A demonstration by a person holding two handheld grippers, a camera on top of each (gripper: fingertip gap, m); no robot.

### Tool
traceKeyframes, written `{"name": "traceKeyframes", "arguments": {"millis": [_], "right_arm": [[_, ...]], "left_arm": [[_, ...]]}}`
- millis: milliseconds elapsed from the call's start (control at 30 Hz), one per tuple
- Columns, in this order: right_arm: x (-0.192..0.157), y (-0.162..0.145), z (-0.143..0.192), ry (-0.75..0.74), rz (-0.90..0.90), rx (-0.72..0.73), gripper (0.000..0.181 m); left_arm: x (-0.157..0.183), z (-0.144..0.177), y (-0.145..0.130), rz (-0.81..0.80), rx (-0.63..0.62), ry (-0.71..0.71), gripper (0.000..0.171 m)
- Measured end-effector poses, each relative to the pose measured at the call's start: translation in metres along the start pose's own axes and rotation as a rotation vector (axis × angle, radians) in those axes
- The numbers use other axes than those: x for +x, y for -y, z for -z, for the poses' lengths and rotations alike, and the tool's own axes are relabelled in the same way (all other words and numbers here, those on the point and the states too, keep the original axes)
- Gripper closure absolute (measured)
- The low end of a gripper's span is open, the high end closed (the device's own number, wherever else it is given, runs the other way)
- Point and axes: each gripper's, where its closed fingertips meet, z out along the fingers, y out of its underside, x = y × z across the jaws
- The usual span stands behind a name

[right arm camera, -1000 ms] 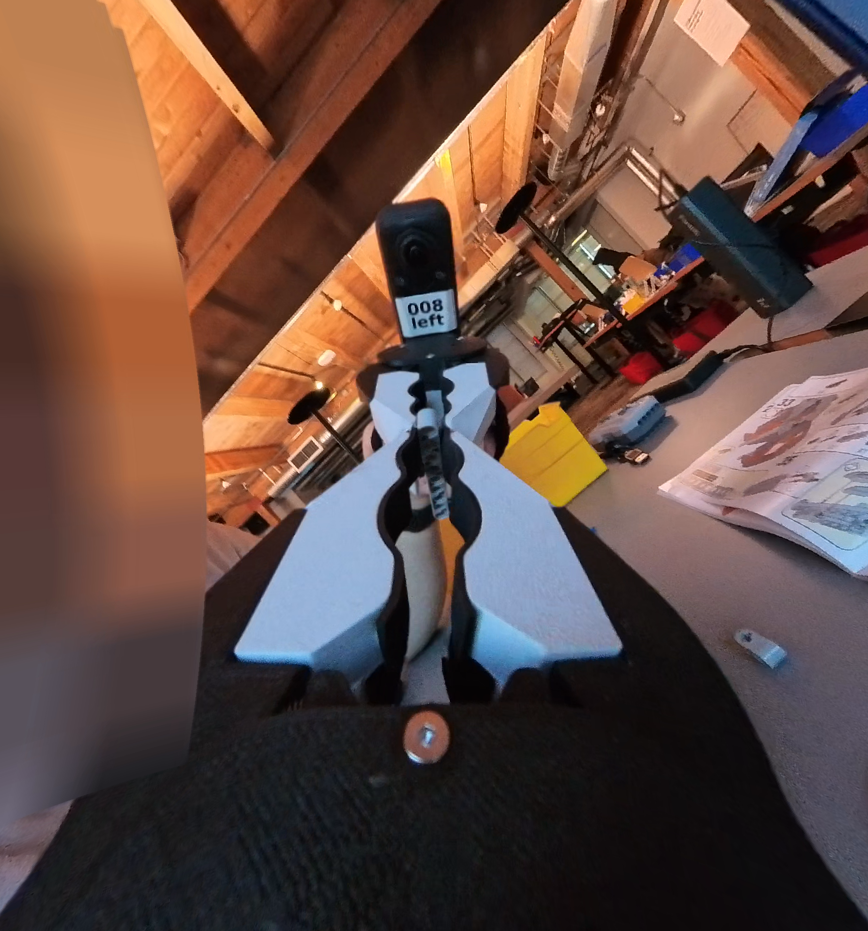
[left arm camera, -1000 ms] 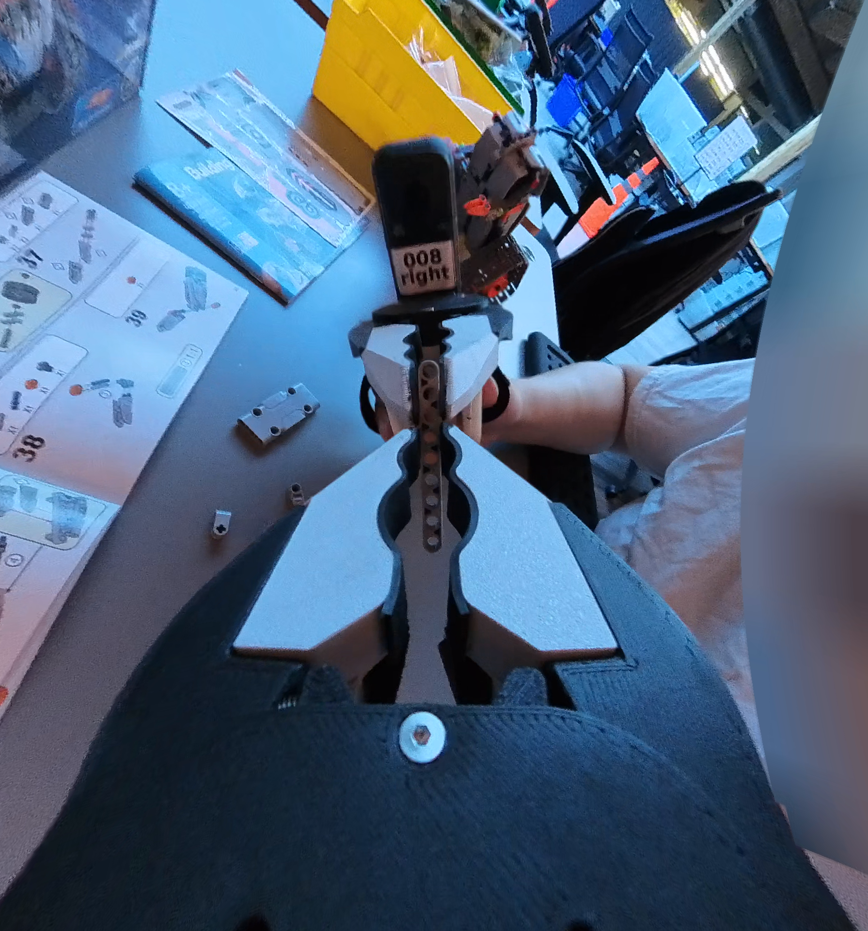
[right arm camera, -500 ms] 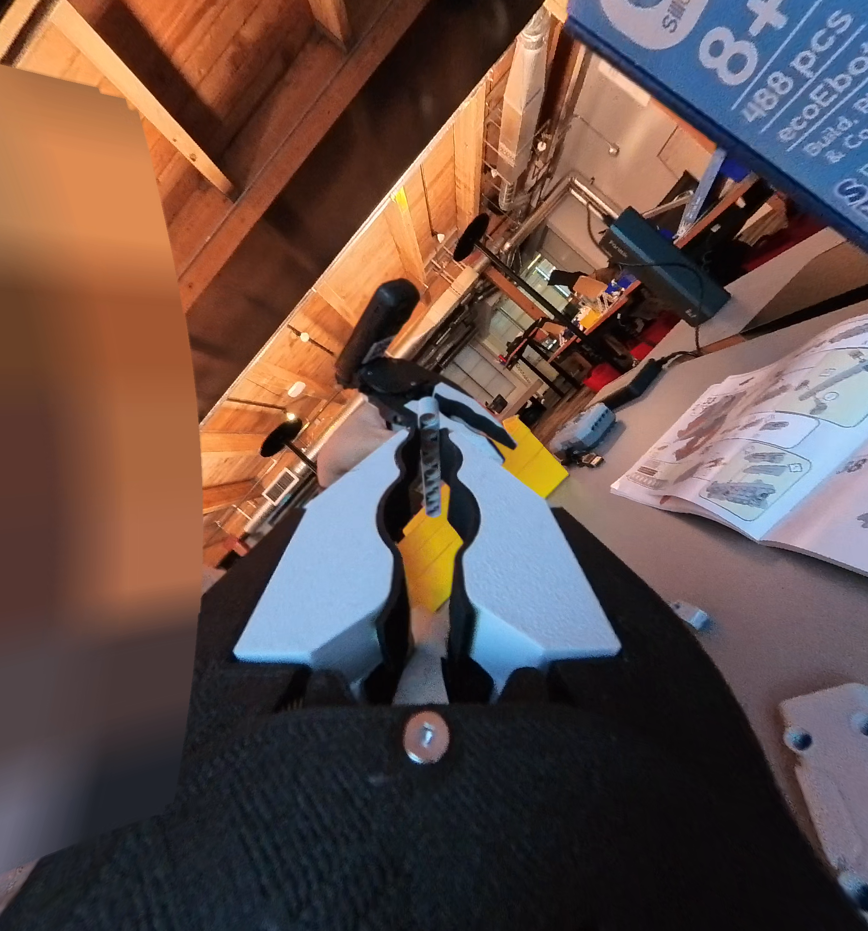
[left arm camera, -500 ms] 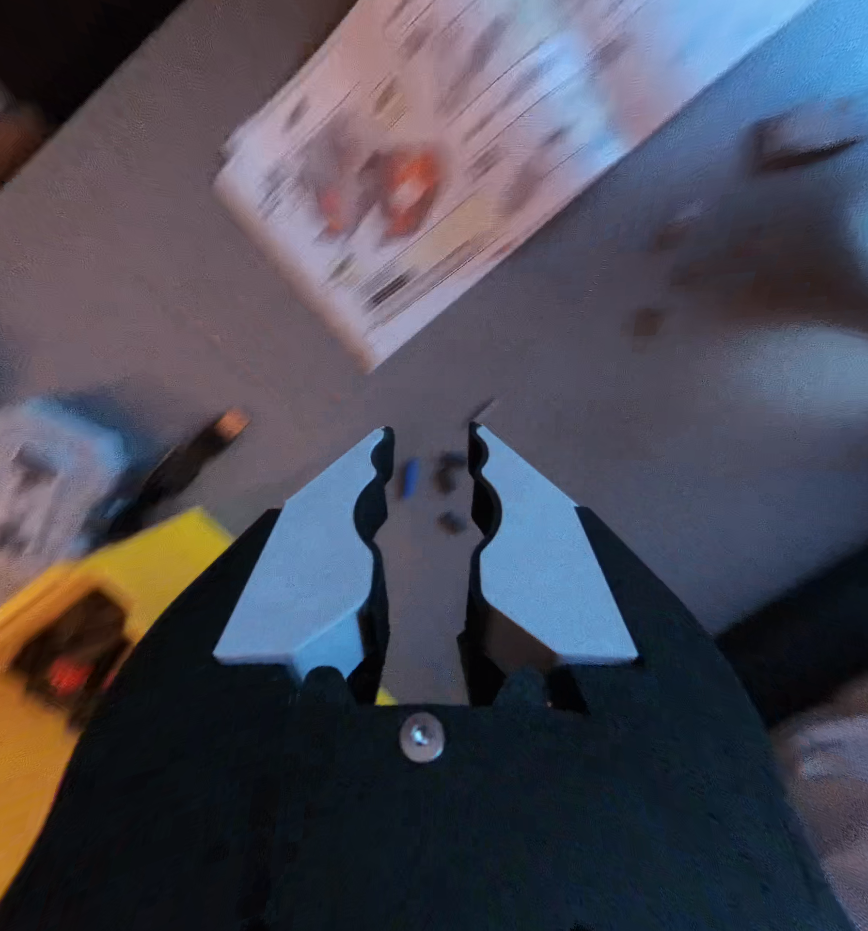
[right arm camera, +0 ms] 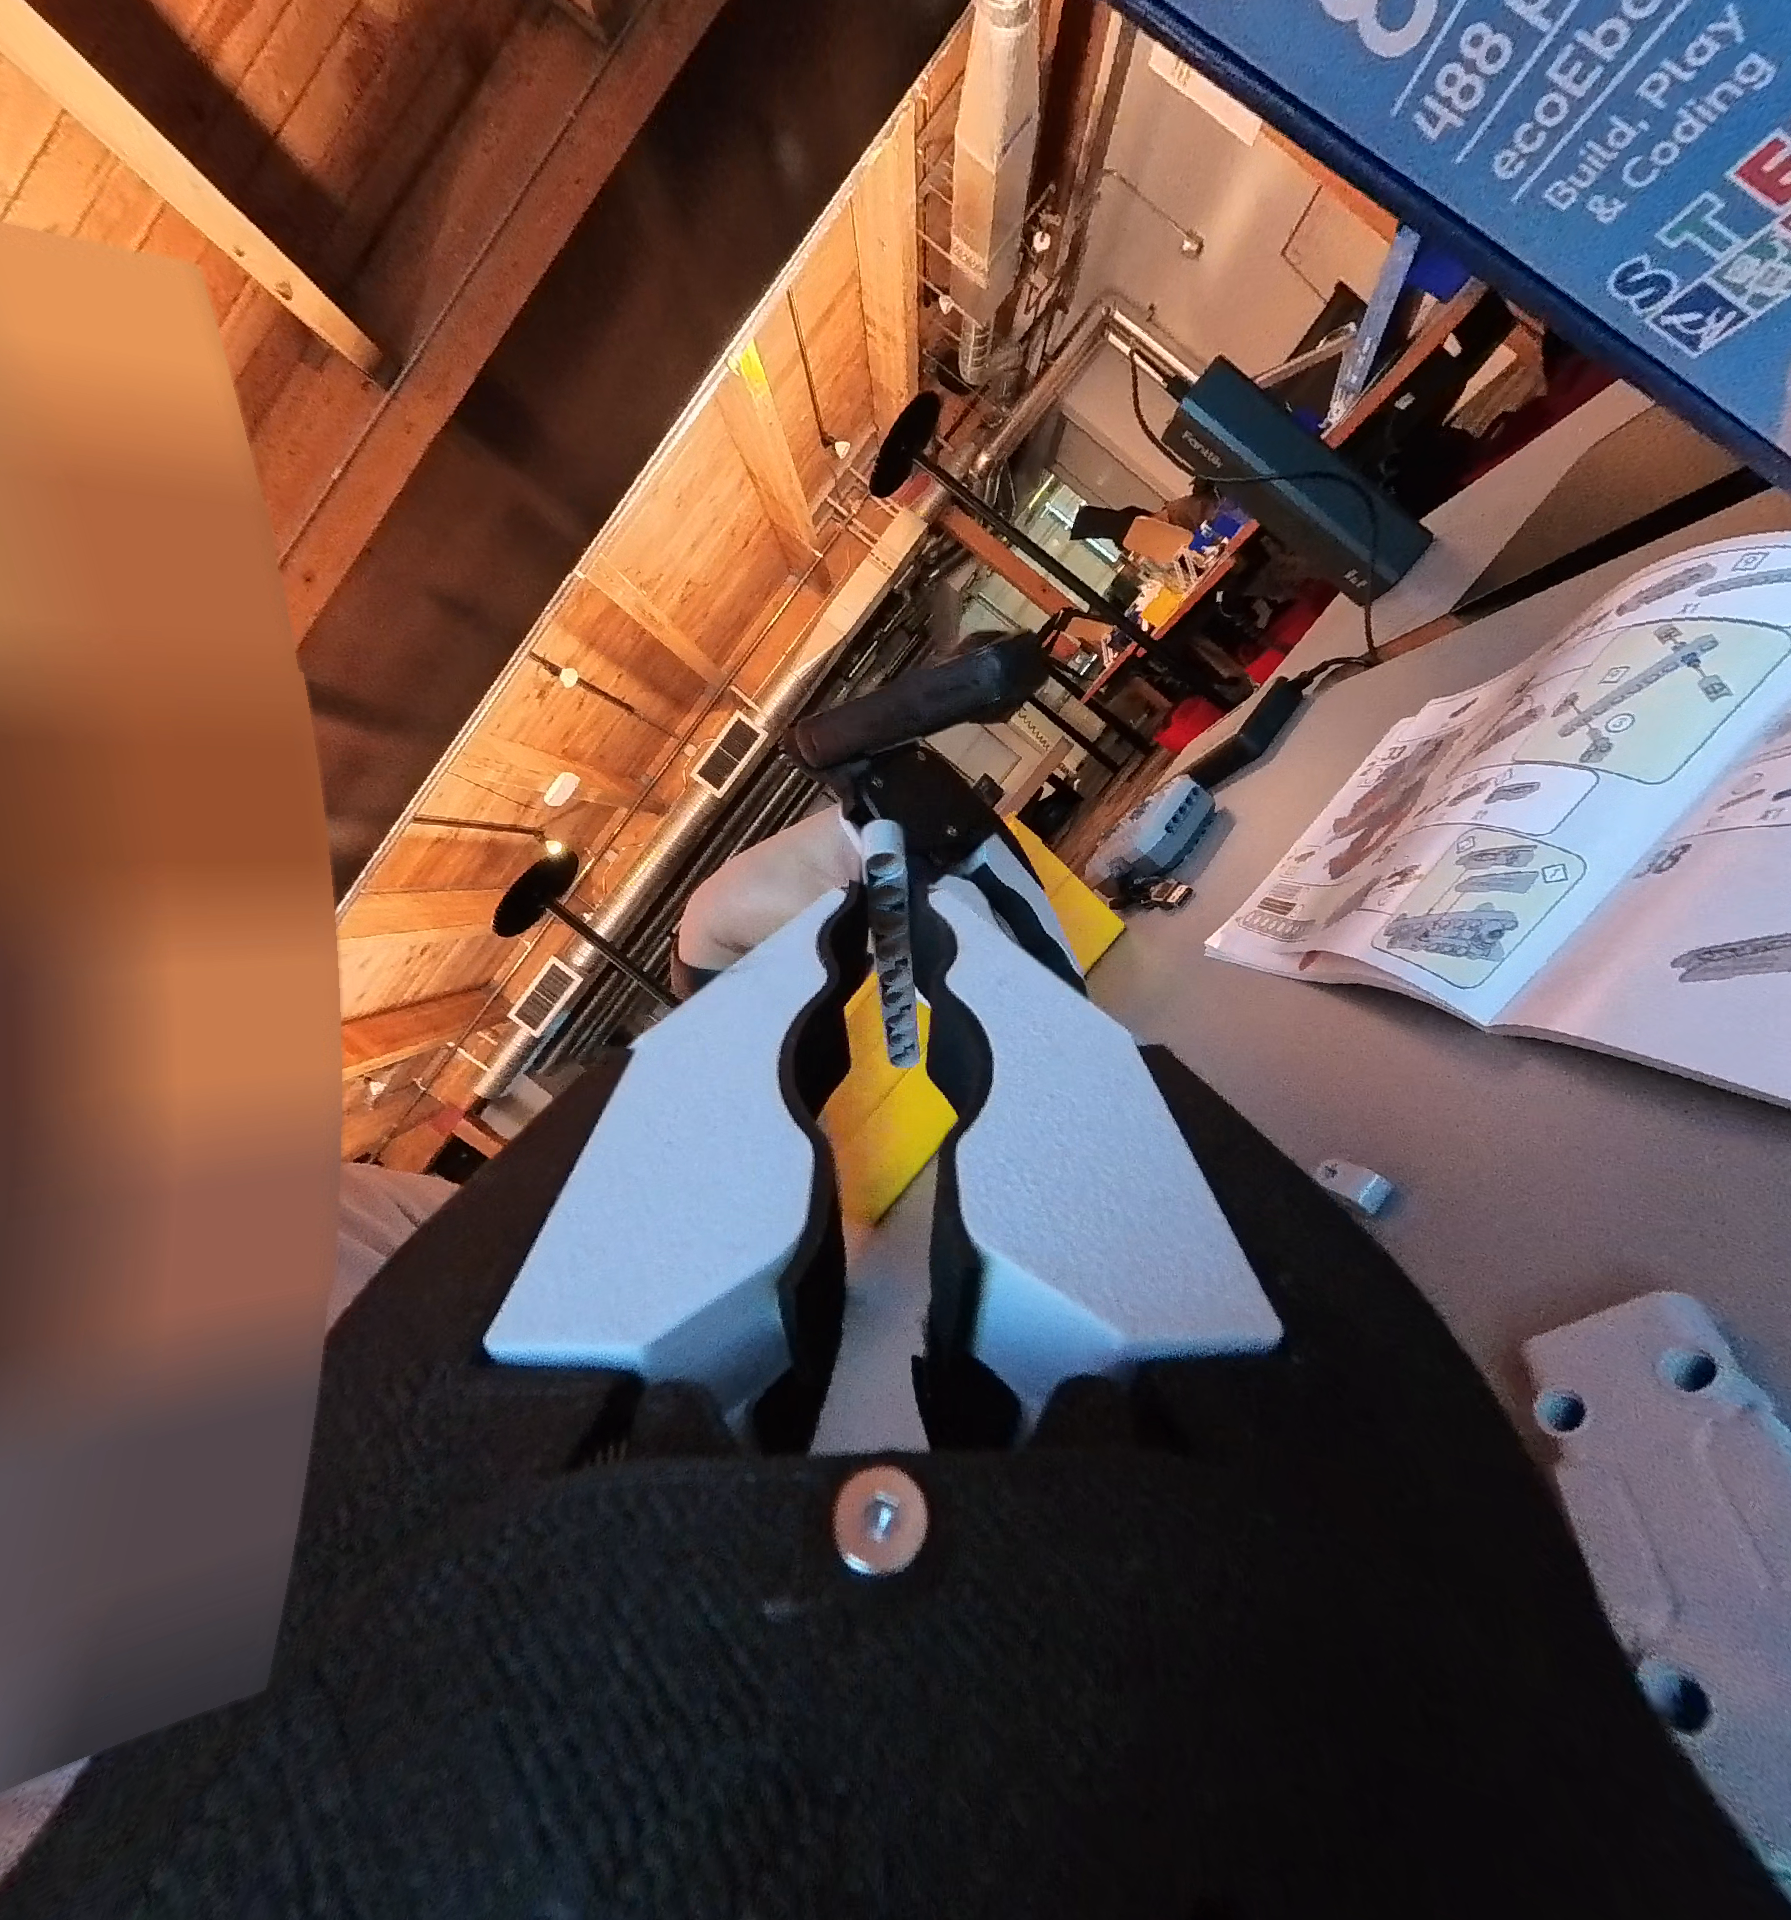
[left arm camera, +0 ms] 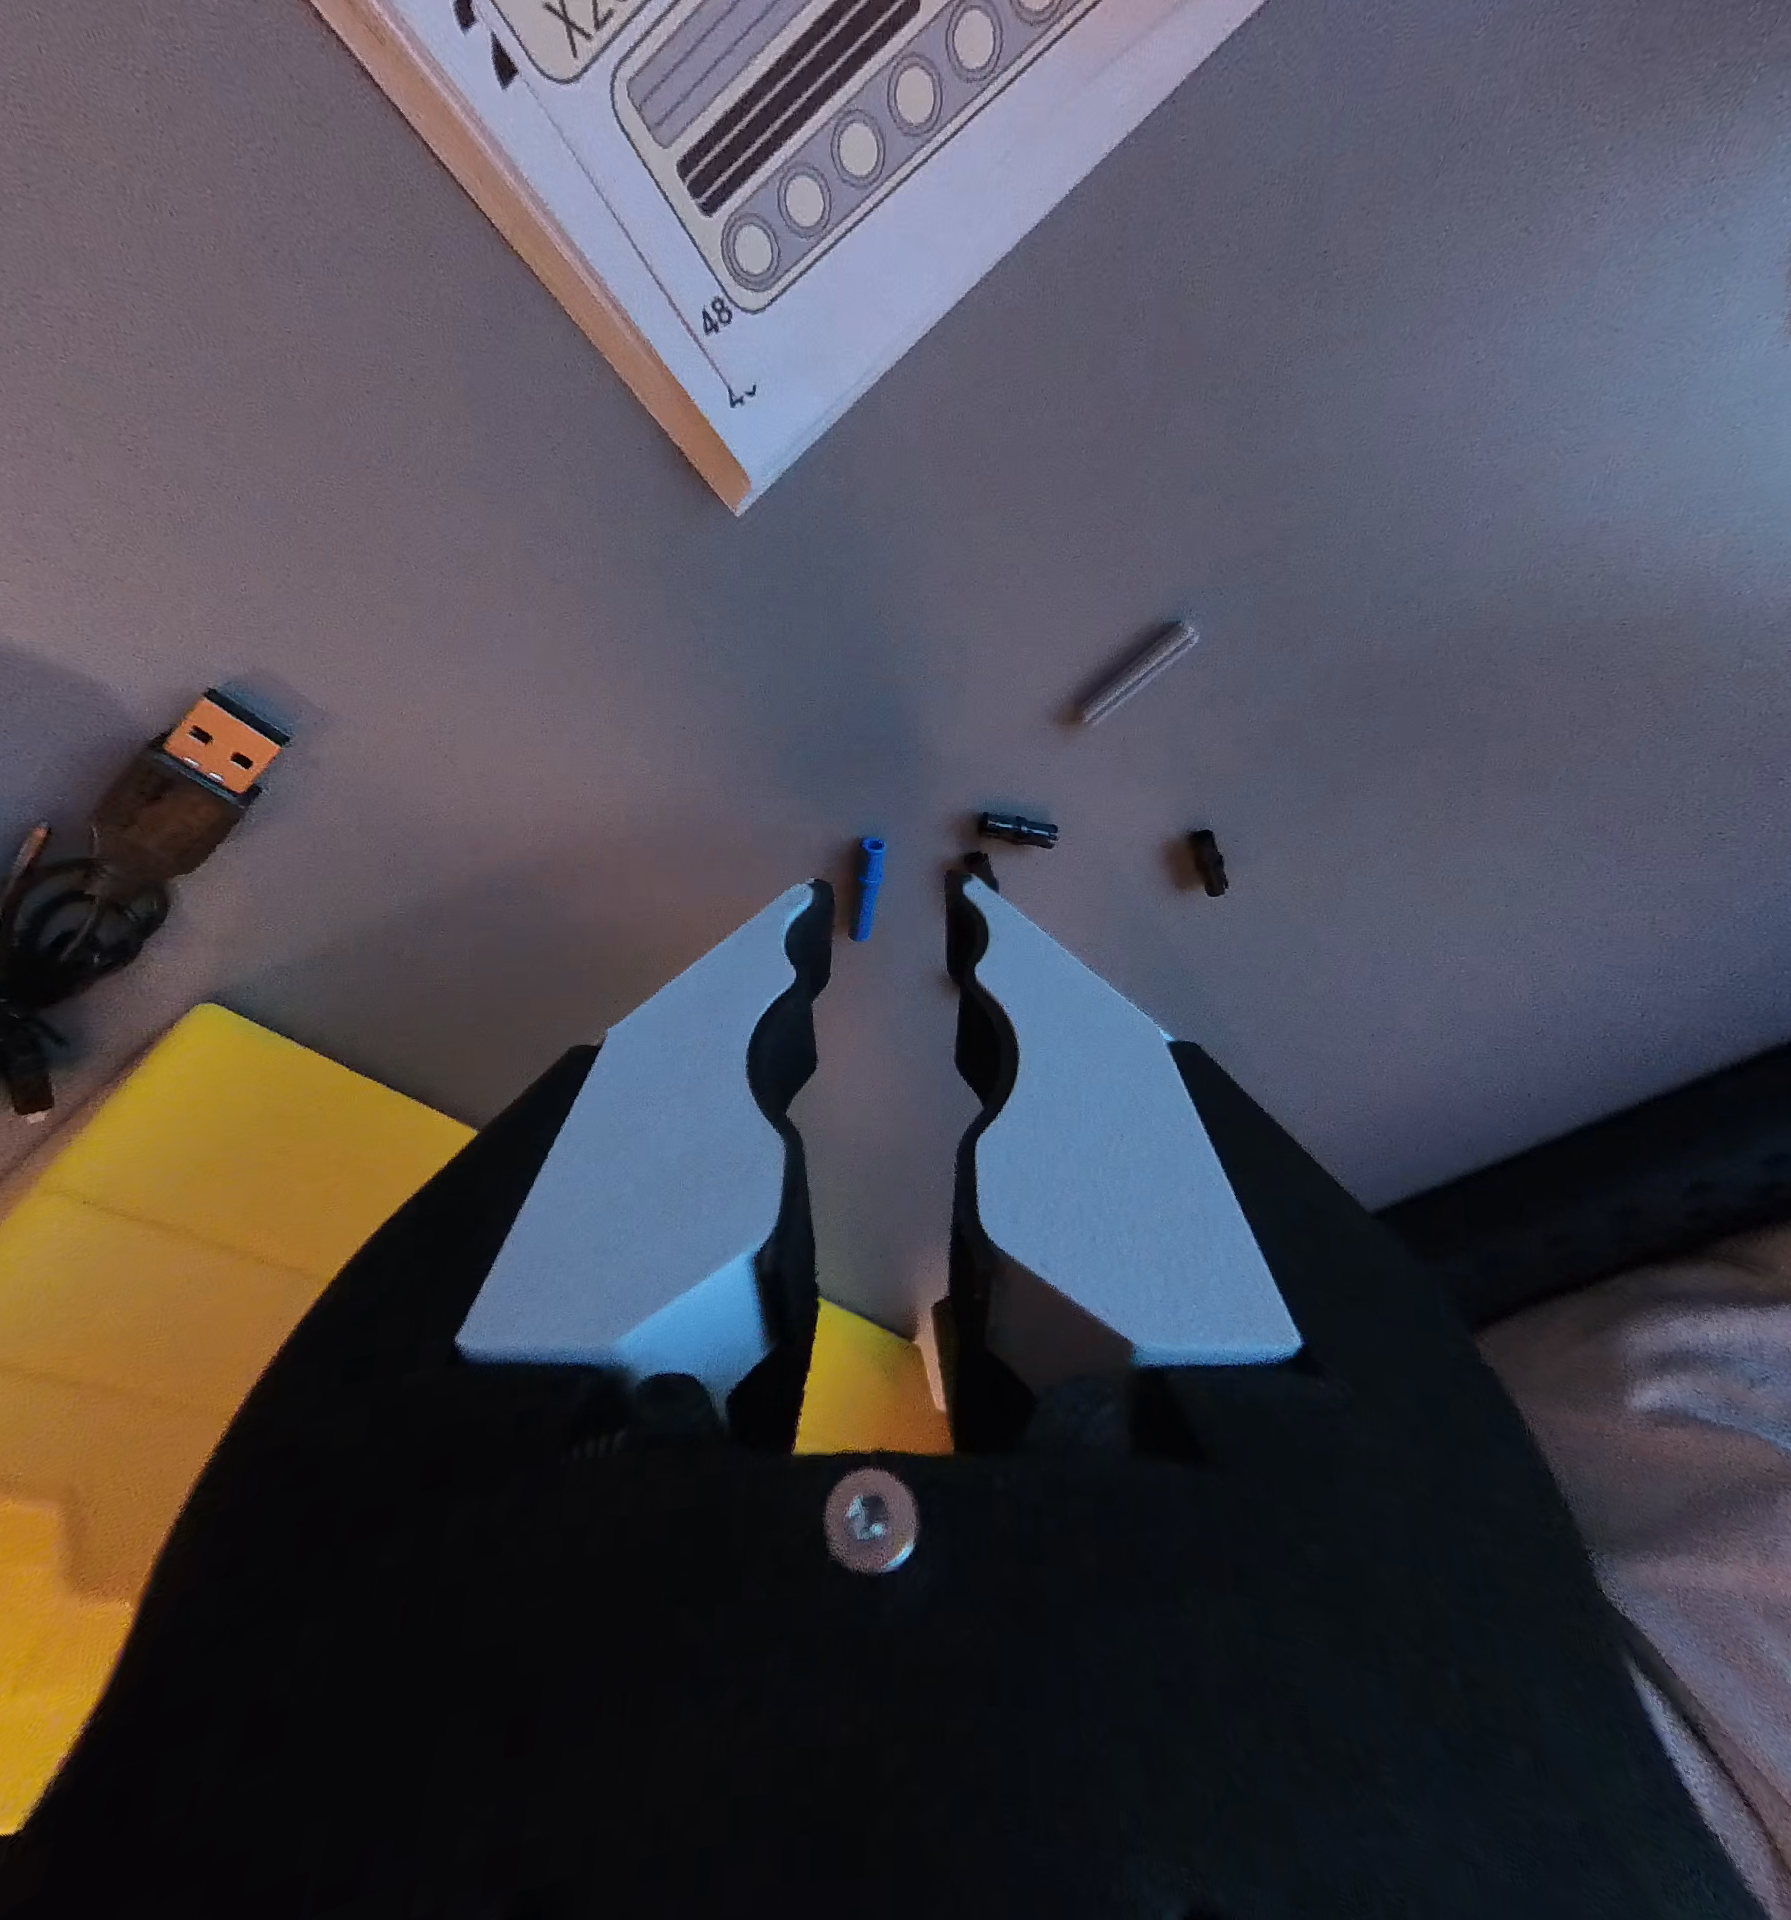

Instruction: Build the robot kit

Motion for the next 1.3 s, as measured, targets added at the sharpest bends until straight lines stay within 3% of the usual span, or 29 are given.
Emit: {"name": "traceKeyframes", "arguments": {"millis": [433, 667, 767, 900, 1067, 1200, 1300], "right_arm": [[0.003, -0.006, -0.001, -0.013, -0.02, -0.031, 0.174], [0.004, -0.006, 0.0, -0.021, -0.028, -0.028, 0.174], [0.004, -0.008, 0.0, -0.024, -0.027, -0.031, 0.174], [0.004, -0.01, -0.001, -0.027, -0.025, -0.029, 0.174], [0.004, -0.008, 0.0, -0.034, -0.009, -0.02, 0.175], [0.004, -0.006, 0.001, -0.036, -0.002, -0.012, 0.174], [0.004, -0.007, 0.001, -0.035, 0.0, -0.014, 0.174]], "left_arm": [[-0.008, -0.014, -0.004, 0.022, -0.079, 0.029, 0.167], [-0.011, -0.011, 0.001, 0.053, -0.049, 0.003, 0.169], [-0.005, 0.012, 0.018, 0.024, 0.1, -0.008, 0.169], [0.03, 0.075, 0.058, -0.092, 0.496, -0.128, 0.169], [0.095, 0.161, 0.089, -0.334, 1.014, -0.424, 0.17], [0.138, 0.176, 0.082, -0.447, 1.037, -0.772, 0.17], [0.15, 0.18, 0.084, -0.466, 1.048, -0.979, 0.17]]}}
